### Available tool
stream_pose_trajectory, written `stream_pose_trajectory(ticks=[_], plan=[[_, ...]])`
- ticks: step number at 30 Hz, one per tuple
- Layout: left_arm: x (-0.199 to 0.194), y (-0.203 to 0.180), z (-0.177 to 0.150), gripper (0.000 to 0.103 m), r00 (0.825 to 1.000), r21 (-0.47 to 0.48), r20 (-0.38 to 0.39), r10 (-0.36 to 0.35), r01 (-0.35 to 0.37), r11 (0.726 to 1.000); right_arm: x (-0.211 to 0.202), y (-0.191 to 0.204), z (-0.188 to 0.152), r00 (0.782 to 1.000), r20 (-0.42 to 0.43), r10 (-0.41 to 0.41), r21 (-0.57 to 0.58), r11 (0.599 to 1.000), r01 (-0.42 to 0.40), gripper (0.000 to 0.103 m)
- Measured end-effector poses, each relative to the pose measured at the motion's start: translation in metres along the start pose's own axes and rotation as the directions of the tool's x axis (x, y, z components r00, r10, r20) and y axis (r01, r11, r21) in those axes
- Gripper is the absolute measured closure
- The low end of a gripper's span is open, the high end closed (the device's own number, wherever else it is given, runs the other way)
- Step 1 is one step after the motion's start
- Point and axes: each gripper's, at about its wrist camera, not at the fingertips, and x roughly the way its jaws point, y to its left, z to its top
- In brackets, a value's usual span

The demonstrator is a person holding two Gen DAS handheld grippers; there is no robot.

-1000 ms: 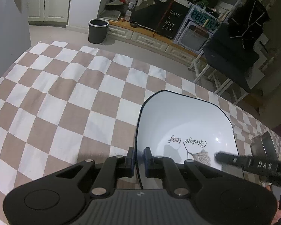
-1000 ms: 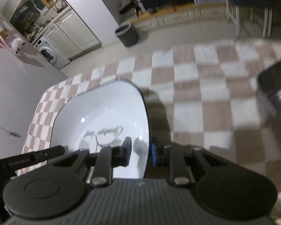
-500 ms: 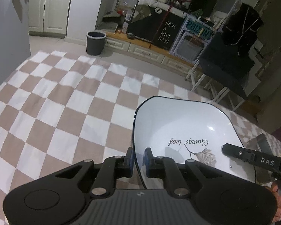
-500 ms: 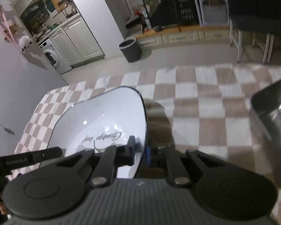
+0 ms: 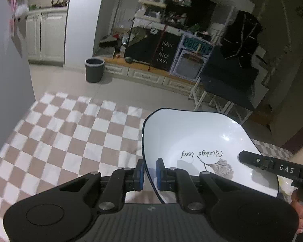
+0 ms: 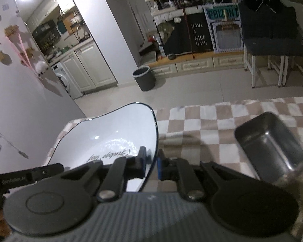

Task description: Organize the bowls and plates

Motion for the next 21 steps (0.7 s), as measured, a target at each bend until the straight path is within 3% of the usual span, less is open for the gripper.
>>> stream_pose_trajectory(ticks=[14,21], plan=[[-0.157,-0.097,-0.033,0.091,0.986,0.119,0.128,-0.103,0.088,0.989,-0.184,0.005,-0.025,0.984,0.177,-0.007,-0.007,1.0,0.008,0.091],[-0.198,-0.136,-0.07,0.091,0.979,0.174,0.138,-0.151,0.126,0.977,-0.241,-0.015,-0.06,0.976,0.217,-0.002,0.036,0.999,-0.006,0.09]])
